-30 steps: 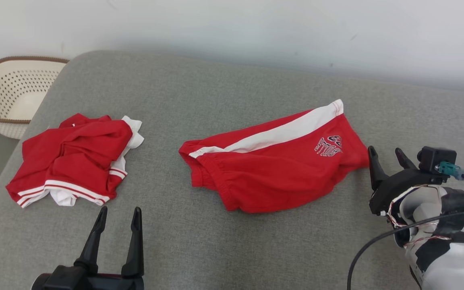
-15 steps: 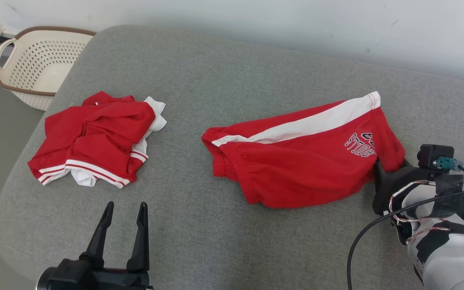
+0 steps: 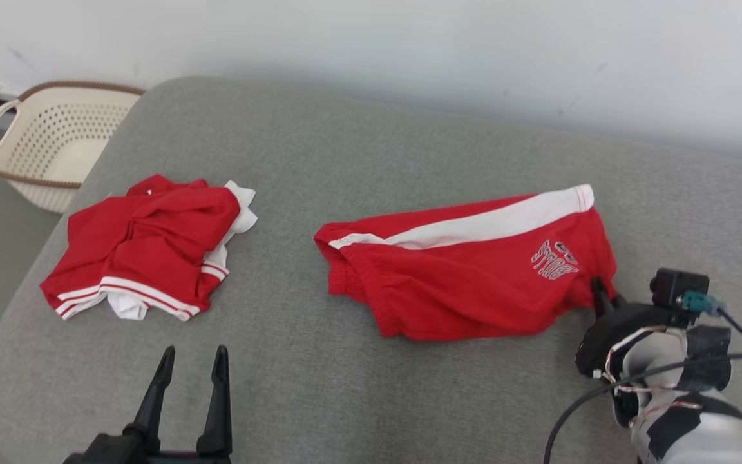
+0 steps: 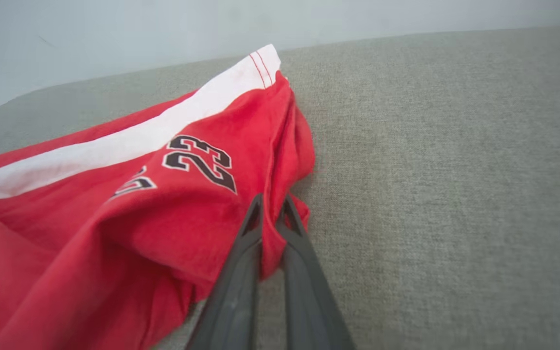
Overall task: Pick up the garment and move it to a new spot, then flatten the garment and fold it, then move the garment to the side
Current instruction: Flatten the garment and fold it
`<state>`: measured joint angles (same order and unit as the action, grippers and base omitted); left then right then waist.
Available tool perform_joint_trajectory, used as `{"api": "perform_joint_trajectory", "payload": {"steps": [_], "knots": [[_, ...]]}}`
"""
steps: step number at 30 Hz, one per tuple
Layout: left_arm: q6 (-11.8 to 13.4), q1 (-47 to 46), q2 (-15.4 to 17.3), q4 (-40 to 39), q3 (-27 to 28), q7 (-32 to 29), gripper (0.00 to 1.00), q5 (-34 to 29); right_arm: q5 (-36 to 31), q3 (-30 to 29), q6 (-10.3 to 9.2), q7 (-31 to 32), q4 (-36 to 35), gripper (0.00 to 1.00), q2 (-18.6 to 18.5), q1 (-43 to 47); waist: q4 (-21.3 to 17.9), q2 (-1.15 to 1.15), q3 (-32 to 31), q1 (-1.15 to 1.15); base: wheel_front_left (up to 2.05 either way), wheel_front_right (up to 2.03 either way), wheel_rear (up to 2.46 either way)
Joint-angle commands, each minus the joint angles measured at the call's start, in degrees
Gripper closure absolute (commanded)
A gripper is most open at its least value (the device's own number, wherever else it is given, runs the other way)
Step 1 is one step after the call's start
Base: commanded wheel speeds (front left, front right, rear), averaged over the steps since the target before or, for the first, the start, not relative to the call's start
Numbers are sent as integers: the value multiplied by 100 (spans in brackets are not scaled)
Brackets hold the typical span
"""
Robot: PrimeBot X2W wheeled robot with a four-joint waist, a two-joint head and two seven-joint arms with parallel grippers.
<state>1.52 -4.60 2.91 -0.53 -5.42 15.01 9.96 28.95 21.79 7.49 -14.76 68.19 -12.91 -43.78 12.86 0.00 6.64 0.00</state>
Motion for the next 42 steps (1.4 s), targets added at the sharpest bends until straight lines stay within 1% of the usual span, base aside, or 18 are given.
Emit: {"api": "perform_joint_trajectory", "payload": {"steps": [1, 8, 12, 18, 21, 24, 25, 26, 27, 30, 34, 38, 42], "knots": [[-35, 136, 0, -5, 41, 16, 0, -92, 147, 72, 0, -34, -171, 100, 7, 248, -240, 0, -234, 0, 0, 0, 0], [-17, 371, -1, -18, 114, 16, 0, -97, 673, 425, 1, -45, -1211, 100, -192, 979, -617, 0, -471, 0, 0, 0, 0], [-1, 506, 1, -34, 69, 16, 0, -96, 971, 481, 0, -48, -1782, 100, -382, 1429, -754, 0, -557, 0, 0, 0, 0], [6, 571, -1, -31, 48, 16, 0, -61, 1307, 354, 0, 40, -2480, 100, -524, 2201, -872, 0, -617, 0, 0, 0, 0], [18, 624, -1, -39, 65, 16, 0, -56, 1307, 222, 1, 81, -2731, 100, -534, 2480, -937, 0, -635, 0, 0, 0, 0], [15, 619, -1, -37, 78, 16, 0, -53, 1261, 150, 1, 161, -2822, 100, -516, 2608, -984, 0, -646, 0, 0, 0, 0], [0, 626, 0, -16, 68, 16, 0, -52, 1044, 113, 1, 209, -2888, 13, -558, 2664, -1012, 0, -661, 0, 0, 0, 0], [0, 626, 0, -16, 68, 16, 0, -52, 1044, 113, 1, 209, -2888, 13, -558, 2664, -1012, 0, -661, 0, 0, 0, 0], [2, 635, 0, -7, 70, 16, 0, -50, 952, 70, 0, 177, -2923, 0, -541, 2680, -1027, 0, -674, 0, 0, 0, 0], [15, 687, 0, -7, 92, 16, 0, -30, 592, -96, 1, 113, -3050, 0, -473, 2700, -1074, 0, -706, 0, 0, 0, 0], [30, 737, 0, -35, 141, 16, 0, -21, -5, -368, 0, 30, -3398, 0, -356, 2798, -1144, 0, -732, 0, 0, 0, 0], [53, 753, 0, -88, 235, 16, 0, -9, -681, -698, 1, -29, -3950, 0, -112, 2964, -1241, 0, -766, 0, 0, 0, 0], [137, 861, -1, -167, 302, 16, 0, 34, -1270, -1042, 0, -38, -4506, 0, 152, 3233, -1352, 0, -797, 0, 0, 0, 0]]}}
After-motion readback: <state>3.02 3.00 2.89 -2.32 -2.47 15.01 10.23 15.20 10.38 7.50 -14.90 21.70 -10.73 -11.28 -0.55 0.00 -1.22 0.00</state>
